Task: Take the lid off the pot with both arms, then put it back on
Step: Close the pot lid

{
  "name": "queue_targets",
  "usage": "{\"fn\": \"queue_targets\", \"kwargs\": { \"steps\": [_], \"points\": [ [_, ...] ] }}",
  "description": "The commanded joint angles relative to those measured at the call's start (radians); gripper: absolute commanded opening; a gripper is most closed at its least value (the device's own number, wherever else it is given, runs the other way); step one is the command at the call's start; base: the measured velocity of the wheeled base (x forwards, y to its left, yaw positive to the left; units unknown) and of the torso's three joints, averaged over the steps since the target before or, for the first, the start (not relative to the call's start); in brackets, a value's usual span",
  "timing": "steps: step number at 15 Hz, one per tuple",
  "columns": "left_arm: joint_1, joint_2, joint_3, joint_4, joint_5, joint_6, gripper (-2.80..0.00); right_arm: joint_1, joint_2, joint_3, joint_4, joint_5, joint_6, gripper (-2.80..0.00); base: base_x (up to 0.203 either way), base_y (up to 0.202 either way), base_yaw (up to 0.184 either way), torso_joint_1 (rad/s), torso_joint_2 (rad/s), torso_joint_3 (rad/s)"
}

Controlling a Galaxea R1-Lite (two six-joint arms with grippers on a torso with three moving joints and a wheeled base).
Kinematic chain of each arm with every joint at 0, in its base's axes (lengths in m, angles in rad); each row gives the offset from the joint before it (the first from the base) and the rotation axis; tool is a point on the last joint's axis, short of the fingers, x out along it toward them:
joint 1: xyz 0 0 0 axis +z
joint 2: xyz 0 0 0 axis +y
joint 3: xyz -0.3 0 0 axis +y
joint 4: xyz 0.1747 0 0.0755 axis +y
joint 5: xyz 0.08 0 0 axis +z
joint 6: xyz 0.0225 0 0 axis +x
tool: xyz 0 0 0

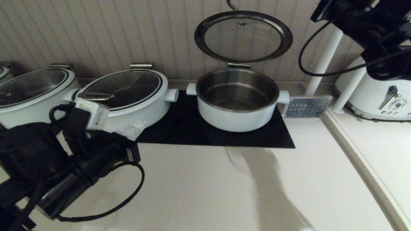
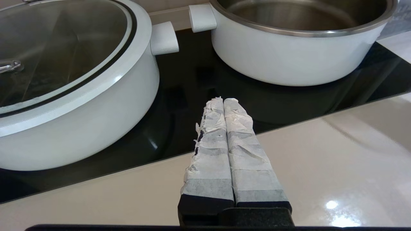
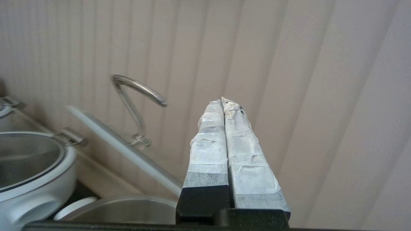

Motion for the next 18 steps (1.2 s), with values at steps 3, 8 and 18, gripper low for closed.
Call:
{"fn": "queue_targets", "kwargs": {
  "steps": [3,8,18],
  "points": [
    [0.000,-0.006,0.003,-0.007,0.001,0.001,-2.80,-0.003,0.119,-0.054,-0.006,0.013,-0.003,-2.80,0.000,0.000,0.000,0.000,0.00,0.000],
    [0.000,-0.014,0.009,-0.007,0.001,-0.002,-2.80,-0.004,0.154,-0.054,-0.051,0.016,-0.001,-2.80,0.000,0.000,0.000,0.000,0.00,0.000],
    [0.008,-0.011,0.023,-0.005,0.001,-0.005,-2.80,-0.001,0.184,-0.053,-0.066,0.045,-0.002,-2.80,0.000,0.000,0.000,0.000,0.00,0.000]
  ]
}}
